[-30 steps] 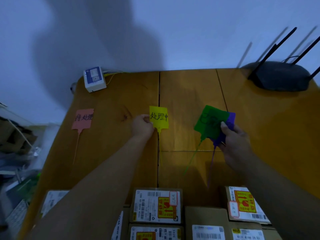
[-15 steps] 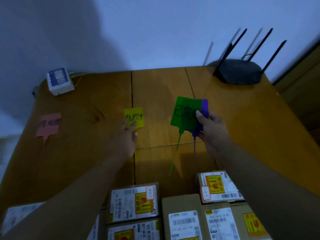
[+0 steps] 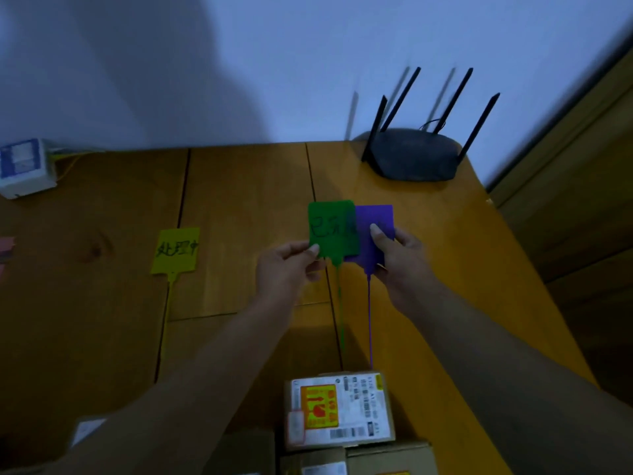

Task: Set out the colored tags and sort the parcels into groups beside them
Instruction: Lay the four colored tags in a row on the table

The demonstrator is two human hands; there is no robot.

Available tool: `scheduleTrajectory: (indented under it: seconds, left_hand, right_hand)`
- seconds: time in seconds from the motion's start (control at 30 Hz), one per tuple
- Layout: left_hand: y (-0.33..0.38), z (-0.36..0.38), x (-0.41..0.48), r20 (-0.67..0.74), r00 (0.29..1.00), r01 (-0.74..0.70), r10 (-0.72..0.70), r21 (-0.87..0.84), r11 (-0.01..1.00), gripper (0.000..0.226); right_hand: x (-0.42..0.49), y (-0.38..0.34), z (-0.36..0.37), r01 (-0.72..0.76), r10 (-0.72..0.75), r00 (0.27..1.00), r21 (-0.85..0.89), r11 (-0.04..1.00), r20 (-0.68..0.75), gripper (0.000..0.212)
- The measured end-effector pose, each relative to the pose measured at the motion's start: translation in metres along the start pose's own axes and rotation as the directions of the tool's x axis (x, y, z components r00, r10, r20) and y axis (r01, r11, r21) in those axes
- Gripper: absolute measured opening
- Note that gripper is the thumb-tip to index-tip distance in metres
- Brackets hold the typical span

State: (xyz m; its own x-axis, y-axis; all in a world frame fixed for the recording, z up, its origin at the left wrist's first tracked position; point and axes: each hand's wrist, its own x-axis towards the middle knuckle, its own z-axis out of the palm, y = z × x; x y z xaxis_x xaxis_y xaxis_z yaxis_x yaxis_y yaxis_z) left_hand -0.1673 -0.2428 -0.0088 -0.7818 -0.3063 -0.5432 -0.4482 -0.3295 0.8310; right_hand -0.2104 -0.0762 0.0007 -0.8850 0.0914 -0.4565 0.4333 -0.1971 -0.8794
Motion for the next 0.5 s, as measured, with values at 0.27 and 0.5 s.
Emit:
scheduleTrajectory:
  seconds: [0.27,0.5]
  left_hand:
    - [-0.034,0.023,0.054,-0.284,0.956,0.076,-0.067,0.020,0.997,0.007]
    - [-0.036,0.018,0.043,-0.270,0.890,-0.033,0.366,0.764,0.645,0.030]
  right_hand:
    - [0.030,0.003,-0.069,-0.102,0.101,0.993,-0.001,0.995,-0.067,0.024]
    - [0.055,0.017,-0.088,-0.143,0.140,0.989,-0.056,0.988,-0.048,0.010]
